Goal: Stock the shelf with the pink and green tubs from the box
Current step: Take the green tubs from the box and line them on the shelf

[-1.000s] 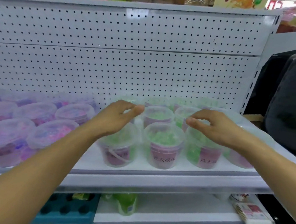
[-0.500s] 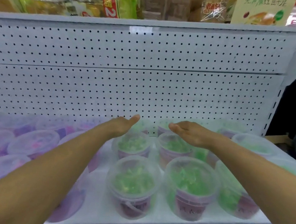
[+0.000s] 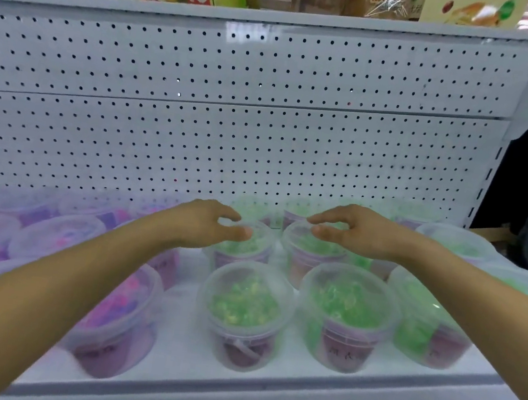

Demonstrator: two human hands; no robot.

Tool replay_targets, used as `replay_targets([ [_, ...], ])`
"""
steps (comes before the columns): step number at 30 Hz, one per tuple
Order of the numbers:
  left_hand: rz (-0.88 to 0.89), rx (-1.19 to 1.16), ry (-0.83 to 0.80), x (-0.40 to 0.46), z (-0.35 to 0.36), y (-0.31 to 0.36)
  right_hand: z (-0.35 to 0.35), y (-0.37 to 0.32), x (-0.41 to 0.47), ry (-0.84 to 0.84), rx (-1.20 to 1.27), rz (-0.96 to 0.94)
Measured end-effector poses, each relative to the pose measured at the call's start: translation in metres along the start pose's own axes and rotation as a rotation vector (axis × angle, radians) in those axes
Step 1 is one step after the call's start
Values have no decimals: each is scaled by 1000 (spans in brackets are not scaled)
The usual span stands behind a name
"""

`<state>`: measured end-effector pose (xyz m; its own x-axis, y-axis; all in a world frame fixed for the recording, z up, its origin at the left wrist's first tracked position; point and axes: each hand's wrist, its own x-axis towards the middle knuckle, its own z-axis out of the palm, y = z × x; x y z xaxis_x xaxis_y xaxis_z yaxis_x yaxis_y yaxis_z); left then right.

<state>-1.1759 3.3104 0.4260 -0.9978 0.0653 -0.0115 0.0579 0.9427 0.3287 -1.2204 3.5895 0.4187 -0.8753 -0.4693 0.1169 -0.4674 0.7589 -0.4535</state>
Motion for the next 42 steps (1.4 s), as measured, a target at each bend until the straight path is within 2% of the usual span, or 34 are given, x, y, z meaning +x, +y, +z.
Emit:
replay_targets([
  [4, -18, 77, -45, -16, 5, -1, 6, -5, -11, -80, -61, 11],
  [13, -2, 66, -31, -19, 11, 10, 10, -16, -25, -95, -46, 71],
  [19, 105, -106, 199, -70, 18, 25, 11, -24, -63, 35, 54, -45],
  [22, 128, -105, 179, -105, 27, 32, 3, -24, -90, -52, 24, -74],
  [24, 100, -77, 131, -118, 31, 35, 1, -23, -103, -153, -67, -63],
  [26, 51, -54, 96, -122, 34, 39, 6, -21, -108, -179, -139, -84],
  [32, -43, -92, 49, -124, 30, 45, 19, -23, -110, -106, -49, -110],
  [37, -51, -136, 26, -127, 30, 48, 26, -20, -118, -85, -13, -147],
  [42, -41, -192, 84, -135, 38, 39, 18, -6, -140, 17, 24, -150],
])
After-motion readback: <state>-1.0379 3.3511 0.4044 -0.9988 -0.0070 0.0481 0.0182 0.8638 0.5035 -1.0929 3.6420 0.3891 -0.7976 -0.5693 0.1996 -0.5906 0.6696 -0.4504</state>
